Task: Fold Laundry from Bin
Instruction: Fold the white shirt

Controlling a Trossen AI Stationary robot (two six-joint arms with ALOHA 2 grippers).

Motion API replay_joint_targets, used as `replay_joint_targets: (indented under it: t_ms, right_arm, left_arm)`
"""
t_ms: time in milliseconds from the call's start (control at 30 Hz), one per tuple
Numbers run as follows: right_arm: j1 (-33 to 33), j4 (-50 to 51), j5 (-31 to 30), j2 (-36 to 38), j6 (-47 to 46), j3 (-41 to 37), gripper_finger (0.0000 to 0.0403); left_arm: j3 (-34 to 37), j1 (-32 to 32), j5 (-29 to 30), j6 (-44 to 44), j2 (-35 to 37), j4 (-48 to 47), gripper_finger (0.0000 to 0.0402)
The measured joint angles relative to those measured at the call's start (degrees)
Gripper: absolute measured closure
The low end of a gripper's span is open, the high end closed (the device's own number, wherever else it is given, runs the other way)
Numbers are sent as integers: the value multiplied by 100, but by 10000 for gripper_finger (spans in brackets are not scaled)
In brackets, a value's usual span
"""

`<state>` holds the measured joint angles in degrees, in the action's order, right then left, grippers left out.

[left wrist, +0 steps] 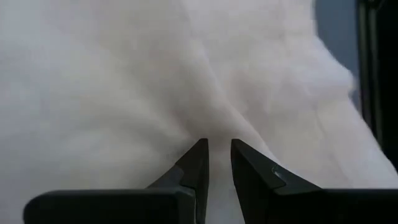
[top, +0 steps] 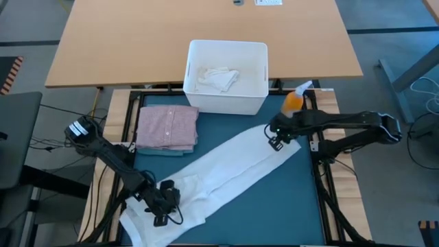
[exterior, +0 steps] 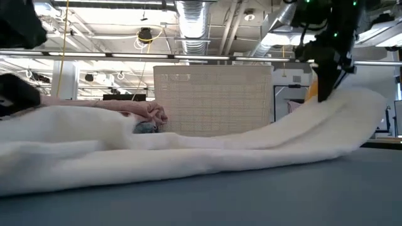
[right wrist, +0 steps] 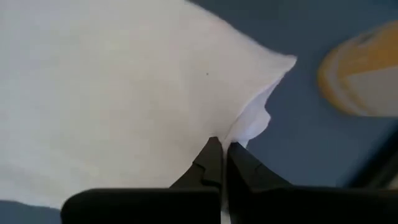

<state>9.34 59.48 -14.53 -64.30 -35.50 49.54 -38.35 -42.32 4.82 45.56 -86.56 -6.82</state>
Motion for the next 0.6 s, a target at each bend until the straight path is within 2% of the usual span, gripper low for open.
replay_joint_targets:
  t_ms: [200, 433, 600]
  right_arm:
    - [4, 487, -216, 13, 22, 388, 384]
    - [3, 427, -207, 16, -304, 242, 383]
    - [5, 426, -141, -67, -358, -22, 348]
  left_arm:
    - [-240, 158, -39, -715, 14, -49, 344]
    - [-481, 477, 351, -1465, 25, -33, 344]
    - [-483, 634, 383, -1579, 25, -18, 344]
